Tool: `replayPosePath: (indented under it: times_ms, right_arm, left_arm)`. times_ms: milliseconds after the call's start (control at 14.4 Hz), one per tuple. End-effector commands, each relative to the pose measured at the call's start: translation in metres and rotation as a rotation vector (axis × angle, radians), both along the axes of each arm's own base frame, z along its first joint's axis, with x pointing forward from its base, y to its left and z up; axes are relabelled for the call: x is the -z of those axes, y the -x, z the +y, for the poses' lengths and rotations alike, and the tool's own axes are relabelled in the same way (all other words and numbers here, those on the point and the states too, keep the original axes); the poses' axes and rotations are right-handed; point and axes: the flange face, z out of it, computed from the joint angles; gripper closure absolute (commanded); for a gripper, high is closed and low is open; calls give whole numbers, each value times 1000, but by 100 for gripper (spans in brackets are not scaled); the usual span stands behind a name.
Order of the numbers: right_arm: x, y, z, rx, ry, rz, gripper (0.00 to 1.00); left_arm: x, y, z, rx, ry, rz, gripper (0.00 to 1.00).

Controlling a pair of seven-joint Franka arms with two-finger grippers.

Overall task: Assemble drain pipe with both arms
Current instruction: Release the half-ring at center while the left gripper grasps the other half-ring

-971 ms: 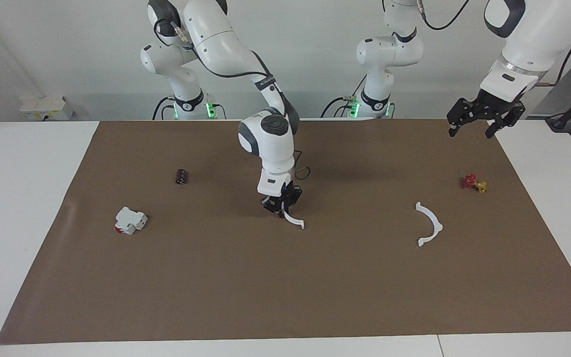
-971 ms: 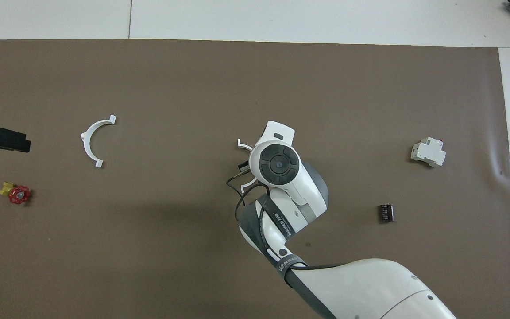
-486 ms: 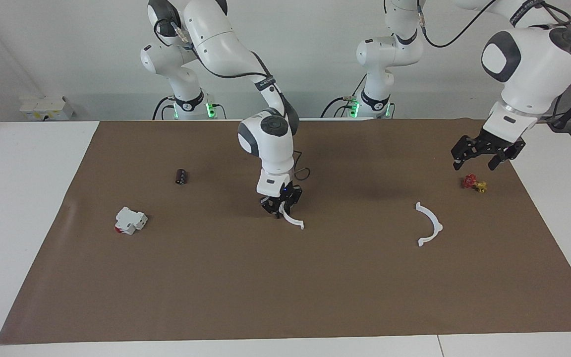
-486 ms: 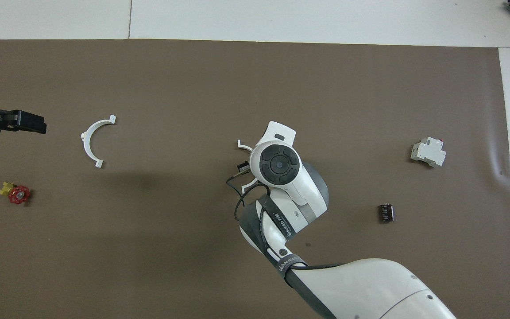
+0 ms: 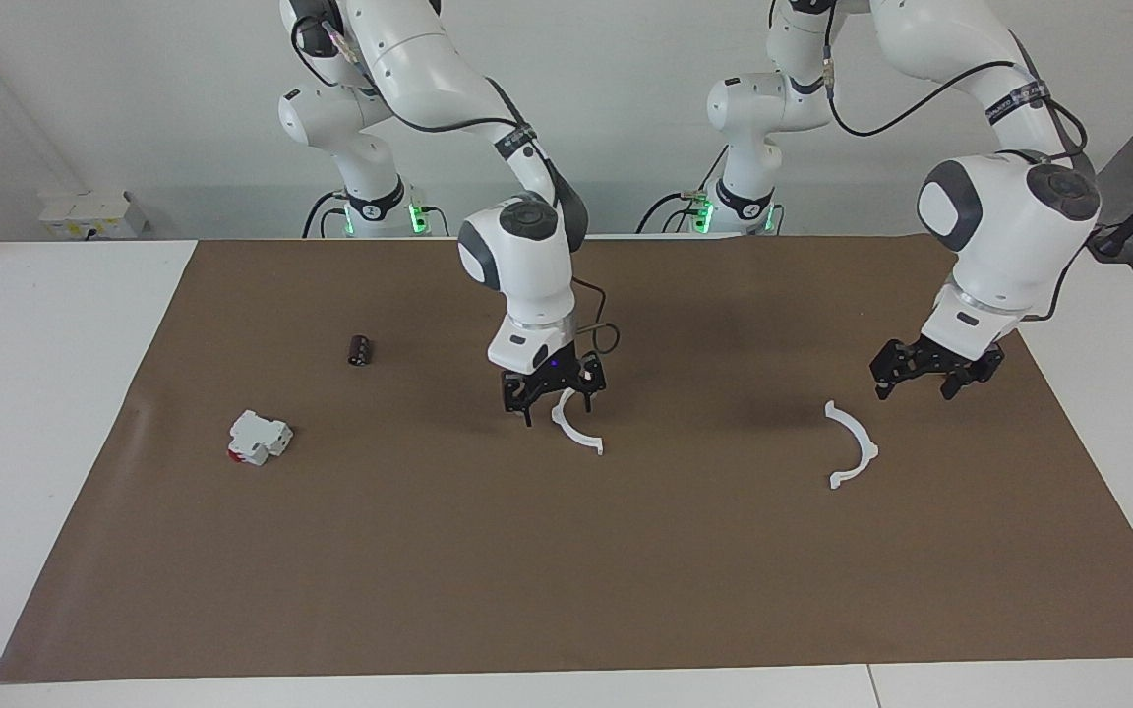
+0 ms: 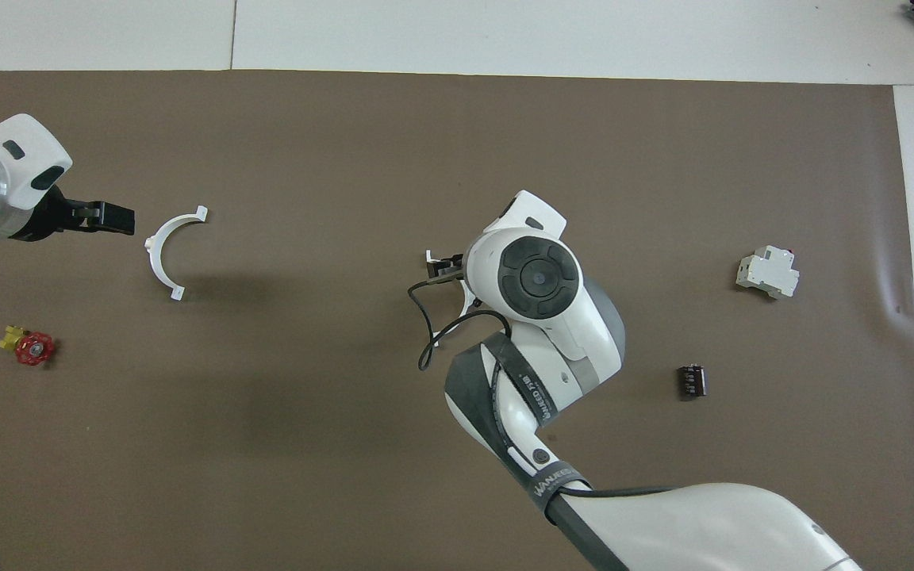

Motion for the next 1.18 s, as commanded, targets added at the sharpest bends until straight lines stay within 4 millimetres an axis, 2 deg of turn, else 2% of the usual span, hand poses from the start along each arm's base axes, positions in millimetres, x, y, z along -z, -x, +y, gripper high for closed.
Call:
replayPosePath:
  times_ms: [0, 69, 208, 347, 555, 694, 902, 1110]
  right_arm:
    - [-60, -16, -75, 115, -21, 14, 0]
    - [-73, -23, -100, 142, -17, 15, 0]
    - [-95, -30, -149, 212, -15, 24, 0]
    - [-118, -29, -202, 284, 1, 49, 0]
    - [-154, -18, -277, 342, 17, 81, 0]
    - [-173, -3, -315, 342, 32, 115, 0]
    - [-216, 21, -352, 297, 58, 173, 0]
    - [-267, 38, -357, 304, 76, 232, 0]
  left_arm:
    - [36, -7, 0, 13, 12, 6, 0]
    - [48, -9, 1, 16, 11, 13, 6]
    - [70, -13, 5, 19, 12, 36, 8]
    - [96, -18, 1, 15, 43, 53, 13]
    - [110, -22, 2, 45, 41, 43, 13]
    - [116, -26, 3, 56, 37, 23, 13]
    - [126, -28, 7, 78, 33, 13, 13]
    - [128, -26, 14, 72, 35, 20, 21]
